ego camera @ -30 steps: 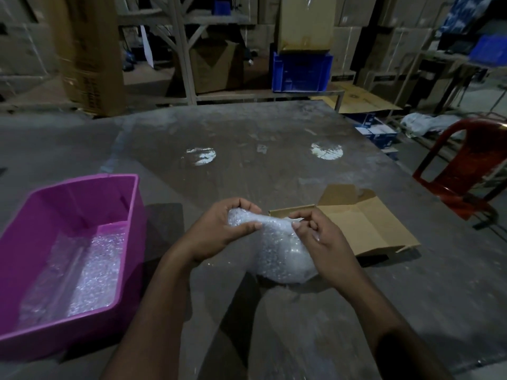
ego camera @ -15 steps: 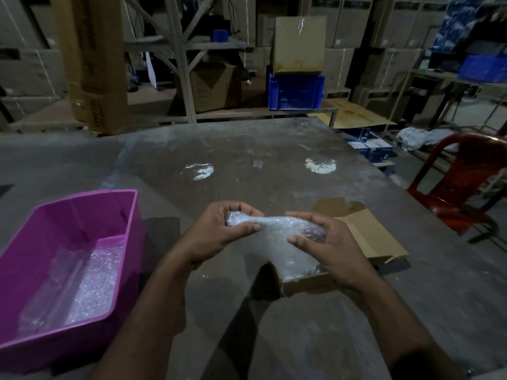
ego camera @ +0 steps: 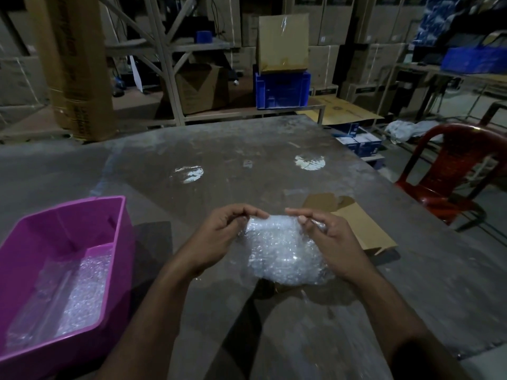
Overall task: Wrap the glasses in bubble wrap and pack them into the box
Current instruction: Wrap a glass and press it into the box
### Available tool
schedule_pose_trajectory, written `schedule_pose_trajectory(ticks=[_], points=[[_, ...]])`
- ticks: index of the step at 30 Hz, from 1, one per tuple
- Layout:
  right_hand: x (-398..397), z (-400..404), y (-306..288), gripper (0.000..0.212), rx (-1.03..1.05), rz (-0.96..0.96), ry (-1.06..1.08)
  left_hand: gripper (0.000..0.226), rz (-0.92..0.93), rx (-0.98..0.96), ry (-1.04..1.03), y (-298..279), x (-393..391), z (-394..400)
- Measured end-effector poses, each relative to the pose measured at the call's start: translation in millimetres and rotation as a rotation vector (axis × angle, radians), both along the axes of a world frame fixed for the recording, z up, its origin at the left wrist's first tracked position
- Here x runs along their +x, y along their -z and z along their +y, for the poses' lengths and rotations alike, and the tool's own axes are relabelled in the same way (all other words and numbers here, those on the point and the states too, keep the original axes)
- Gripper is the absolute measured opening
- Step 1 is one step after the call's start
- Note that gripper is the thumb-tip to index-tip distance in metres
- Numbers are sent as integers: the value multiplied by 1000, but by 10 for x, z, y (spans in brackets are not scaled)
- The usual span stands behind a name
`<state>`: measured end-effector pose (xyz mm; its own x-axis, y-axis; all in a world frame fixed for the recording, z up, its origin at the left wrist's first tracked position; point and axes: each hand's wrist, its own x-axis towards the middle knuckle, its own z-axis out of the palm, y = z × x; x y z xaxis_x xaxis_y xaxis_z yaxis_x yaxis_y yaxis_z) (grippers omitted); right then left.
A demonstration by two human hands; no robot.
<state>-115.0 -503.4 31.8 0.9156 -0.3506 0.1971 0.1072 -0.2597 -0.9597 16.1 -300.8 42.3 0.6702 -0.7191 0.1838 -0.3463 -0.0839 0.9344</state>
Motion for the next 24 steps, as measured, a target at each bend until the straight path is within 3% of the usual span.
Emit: schedule_pose_trajectory(ticks=[3,6,10,12,17,24], points=[[-14,-2,-2,31,43,38,-34,16,24,-20,4,-31,-41,-37],[18,-21,33,26,-51,37,3,26,34,-36,9,-16,-49,-52],[113,-89,127,10,-295,30,80,19,-39,-10,-9,21,35,-76],[141,-119,154,13,-379,49,86,14,-129,31,-32,38,93,-71],[134,-128,116,27,-222,36,22,9,-102,50,-23,59,154,-121],[123,-137,101,24,-169,62,-64,16,-88,52,28,70,138,-179]])
